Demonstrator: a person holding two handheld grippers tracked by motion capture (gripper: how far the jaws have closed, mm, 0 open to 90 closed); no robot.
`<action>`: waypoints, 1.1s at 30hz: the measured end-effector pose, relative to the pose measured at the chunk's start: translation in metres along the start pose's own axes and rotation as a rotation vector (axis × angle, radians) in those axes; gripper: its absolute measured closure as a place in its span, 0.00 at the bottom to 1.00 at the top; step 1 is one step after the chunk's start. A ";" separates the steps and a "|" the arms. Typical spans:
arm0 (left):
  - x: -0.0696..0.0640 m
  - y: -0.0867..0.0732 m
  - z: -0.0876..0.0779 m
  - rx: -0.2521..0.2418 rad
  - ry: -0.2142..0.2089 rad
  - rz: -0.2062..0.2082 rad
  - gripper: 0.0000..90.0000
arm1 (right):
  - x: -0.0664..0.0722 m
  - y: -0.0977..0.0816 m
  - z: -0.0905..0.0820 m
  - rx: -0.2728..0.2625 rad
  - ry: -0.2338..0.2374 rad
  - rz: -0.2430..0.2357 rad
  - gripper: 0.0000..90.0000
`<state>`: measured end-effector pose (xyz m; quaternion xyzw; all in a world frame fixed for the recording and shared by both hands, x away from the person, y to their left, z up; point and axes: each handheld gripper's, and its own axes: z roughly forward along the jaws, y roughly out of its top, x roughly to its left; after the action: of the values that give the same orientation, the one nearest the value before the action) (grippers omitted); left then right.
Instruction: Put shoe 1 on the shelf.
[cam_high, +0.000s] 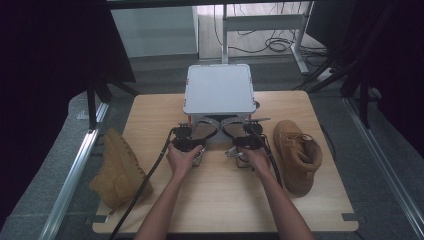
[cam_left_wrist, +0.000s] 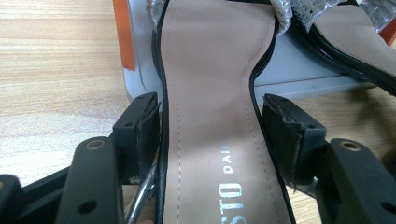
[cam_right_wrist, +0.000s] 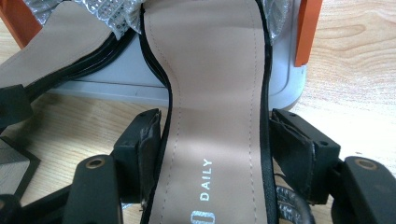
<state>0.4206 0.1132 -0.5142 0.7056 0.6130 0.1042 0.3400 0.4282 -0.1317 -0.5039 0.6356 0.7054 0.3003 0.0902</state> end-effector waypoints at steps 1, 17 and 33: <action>0.000 0.000 0.000 0.004 0.003 -0.005 0.43 | 0.000 0.000 0.000 -0.004 -0.002 0.004 0.39; 0.002 -0.001 -0.002 -0.005 -0.001 -0.013 0.42 | 0.002 -0.004 -0.002 -0.031 -0.056 -0.001 0.39; -0.001 0.006 -0.027 -0.080 -0.097 0.028 0.33 | 0.008 -0.002 -0.021 -0.158 -0.074 -0.094 0.23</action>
<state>0.4101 0.1216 -0.4903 0.7042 0.5810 0.0993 0.3958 0.4143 -0.1304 -0.4861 0.6033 0.7049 0.3268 0.1799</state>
